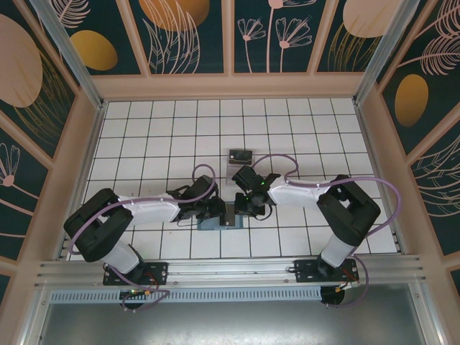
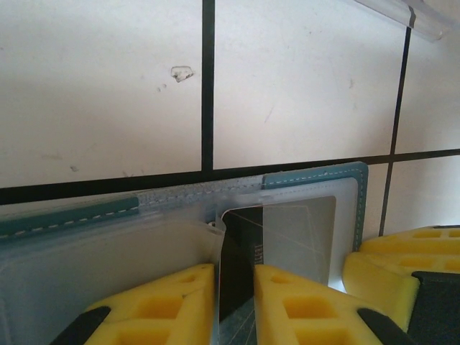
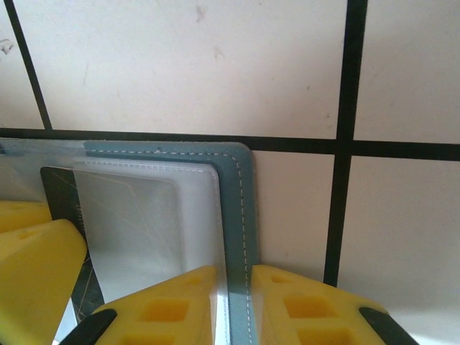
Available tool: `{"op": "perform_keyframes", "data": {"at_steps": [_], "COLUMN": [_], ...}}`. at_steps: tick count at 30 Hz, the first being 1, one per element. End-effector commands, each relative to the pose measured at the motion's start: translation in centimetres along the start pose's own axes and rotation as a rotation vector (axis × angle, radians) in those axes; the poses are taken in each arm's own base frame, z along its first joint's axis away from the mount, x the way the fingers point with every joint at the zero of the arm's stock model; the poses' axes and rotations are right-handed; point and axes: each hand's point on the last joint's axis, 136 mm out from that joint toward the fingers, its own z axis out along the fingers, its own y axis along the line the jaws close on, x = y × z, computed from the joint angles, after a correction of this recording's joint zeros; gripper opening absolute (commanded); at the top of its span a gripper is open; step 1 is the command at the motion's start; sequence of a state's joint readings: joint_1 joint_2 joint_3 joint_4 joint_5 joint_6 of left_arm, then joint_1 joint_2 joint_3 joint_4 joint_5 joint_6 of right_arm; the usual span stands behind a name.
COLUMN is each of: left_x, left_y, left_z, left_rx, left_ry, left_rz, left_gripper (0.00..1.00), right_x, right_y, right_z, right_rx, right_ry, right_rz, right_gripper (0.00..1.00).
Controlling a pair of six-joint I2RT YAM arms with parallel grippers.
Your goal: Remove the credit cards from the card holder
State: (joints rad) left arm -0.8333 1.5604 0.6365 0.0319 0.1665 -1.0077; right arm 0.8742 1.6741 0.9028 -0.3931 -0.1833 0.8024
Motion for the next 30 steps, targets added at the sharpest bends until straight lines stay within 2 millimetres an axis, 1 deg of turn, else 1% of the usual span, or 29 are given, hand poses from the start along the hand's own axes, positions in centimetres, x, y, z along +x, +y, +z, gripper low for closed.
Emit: {"op": "perform_keyframes", "data": {"at_steps": [1,6,10,15,19,25,30], "left_x": [2.9,2.9,2.5,1.9,1.4,0.9,0.5], "left_y": [2.8,2.4,2.0,2.7,3.0,1.9,0.6], "left_z": [1.0,0.8,0.3,-0.6,-1.4,-2.5,-3.5], "left_rx": [-0.057,-0.025,-0.010,-0.033,-0.035,0.013,0.061], "left_ry": [0.104,0.099,0.083,0.056,0.036,0.013,-0.002], "left_rz": [-0.052,-0.052,-0.049,-0.055,-0.053,-0.043,-0.034], "left_gripper": [0.21,0.15,0.12,0.08,0.07,0.05,0.04], "right_x": [1.3,1.4,1.3,1.3,1.2,1.2,1.0], "right_y": [-1.4,-1.2,-1.0,-1.1,-1.1,-1.0,-0.8], "right_z": [1.8,1.9,1.8,1.7,1.6,1.6,1.5], "right_rx": [0.065,0.062,0.059,0.062,0.065,0.065,0.059], "right_ry": [0.050,0.055,0.053,0.050,0.047,0.046,0.042], "right_rz": [0.006,0.004,0.004,0.005,0.004,0.004,0.002], "right_gripper": [0.21,0.20,0.20,0.21,0.21,0.25,0.25]}}
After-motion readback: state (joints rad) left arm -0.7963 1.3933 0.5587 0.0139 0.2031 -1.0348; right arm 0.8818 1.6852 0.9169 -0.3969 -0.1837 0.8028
